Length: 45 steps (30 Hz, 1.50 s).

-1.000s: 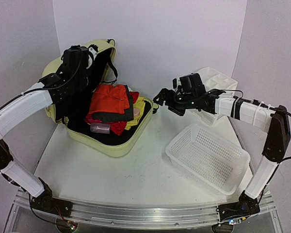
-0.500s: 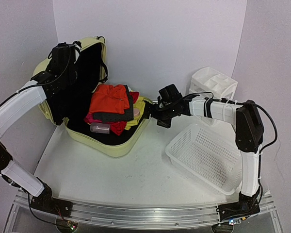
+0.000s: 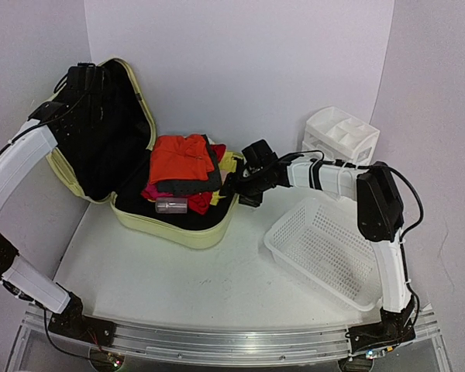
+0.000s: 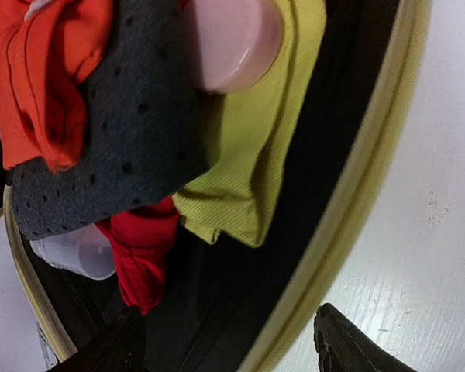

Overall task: Open, take out, and arrange the luggage
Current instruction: Open the luggage at the corner of the board.

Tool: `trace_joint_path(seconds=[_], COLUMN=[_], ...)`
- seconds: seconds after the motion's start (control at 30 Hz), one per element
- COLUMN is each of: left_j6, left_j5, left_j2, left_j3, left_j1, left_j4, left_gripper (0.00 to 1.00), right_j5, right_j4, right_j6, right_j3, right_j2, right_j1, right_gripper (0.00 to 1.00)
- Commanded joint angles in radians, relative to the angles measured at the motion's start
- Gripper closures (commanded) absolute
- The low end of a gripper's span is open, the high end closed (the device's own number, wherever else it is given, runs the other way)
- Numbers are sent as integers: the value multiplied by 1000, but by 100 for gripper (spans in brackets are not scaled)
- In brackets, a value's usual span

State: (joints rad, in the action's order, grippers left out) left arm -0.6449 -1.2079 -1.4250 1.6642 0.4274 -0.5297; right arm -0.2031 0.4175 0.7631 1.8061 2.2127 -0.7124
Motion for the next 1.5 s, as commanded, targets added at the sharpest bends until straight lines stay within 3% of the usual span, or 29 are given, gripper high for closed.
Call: trace_joint_path(seconds=[0.0, 0.3, 0.5, 0.67, 0.77, 0.97, 1.07, 1.47], left_j6=[47, 101, 120, 179, 231, 339, 407, 560], left_j5=[-15, 26, 42, 88, 124, 220, 309, 548], left_j2=[29, 33, 29, 47, 50, 71, 85, 101], left_j3=[30, -12, -2, 23, 50, 72, 90, 105], left_j1=[0, 1, 2, 50, 95, 147, 149, 149], left_j4=[-56, -62, -68, -102, -146, -210, -254, -335], left_gripper=[100, 100, 100, 100, 94, 67, 60, 55], right_j5=[-23, -58, -93, -124, -136, -148, -150, -162], right_j4=[-3, 0, 1, 3, 3, 4, 6, 6], right_j6=[-73, -123, -126, -139, -144, -141, -139, -123], right_j3=[50, 64, 92, 127, 150, 196, 218, 307], right_j2=[0, 15, 43, 63, 77, 114, 132, 196], right_j1=[-1, -1, -1, -2, -2, -10, -13, -32], right_gripper=[27, 34, 45, 45, 46, 46, 46, 48])
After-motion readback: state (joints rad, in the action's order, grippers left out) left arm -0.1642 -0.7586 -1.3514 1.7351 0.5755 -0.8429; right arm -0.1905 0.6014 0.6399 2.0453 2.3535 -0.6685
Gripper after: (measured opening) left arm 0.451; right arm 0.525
